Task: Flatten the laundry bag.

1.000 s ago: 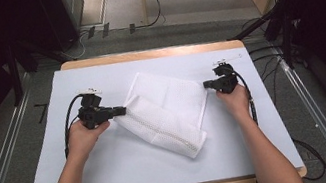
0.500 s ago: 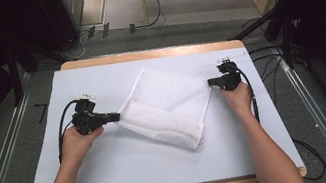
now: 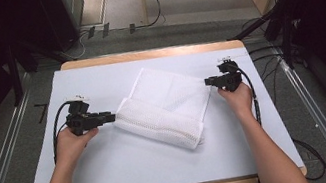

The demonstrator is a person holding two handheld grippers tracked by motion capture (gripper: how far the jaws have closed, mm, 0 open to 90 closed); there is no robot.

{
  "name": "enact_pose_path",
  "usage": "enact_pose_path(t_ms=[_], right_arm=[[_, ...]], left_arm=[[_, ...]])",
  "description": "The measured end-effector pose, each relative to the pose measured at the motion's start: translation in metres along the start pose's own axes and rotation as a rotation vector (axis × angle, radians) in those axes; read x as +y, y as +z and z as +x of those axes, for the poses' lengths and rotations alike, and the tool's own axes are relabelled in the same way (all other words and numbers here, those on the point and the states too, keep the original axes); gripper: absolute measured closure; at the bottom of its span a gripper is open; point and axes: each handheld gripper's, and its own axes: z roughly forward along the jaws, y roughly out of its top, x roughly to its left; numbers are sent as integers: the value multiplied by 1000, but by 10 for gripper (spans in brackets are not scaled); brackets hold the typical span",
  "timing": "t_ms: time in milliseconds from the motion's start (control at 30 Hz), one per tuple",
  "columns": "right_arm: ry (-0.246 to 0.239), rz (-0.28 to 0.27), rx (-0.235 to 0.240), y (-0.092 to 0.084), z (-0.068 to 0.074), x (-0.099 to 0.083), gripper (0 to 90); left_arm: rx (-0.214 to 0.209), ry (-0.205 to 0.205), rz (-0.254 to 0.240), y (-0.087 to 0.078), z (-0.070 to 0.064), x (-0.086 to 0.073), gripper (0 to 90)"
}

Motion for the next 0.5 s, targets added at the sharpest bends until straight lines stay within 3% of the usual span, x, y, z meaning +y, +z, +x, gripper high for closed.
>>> enact_pose_path(t_ms=[133,233,500], right_arm=[[-69,8,72,-8,22,-3,900],[-96,32,135,-4,38,-5,900],[-184,112,223,17,66,-18,900]], left_arm=[[14,15,1,-1,-2,4,582],[14,-1,-6,-1,-1,9,535],[56,-5,-20,-4,5,17,484]])
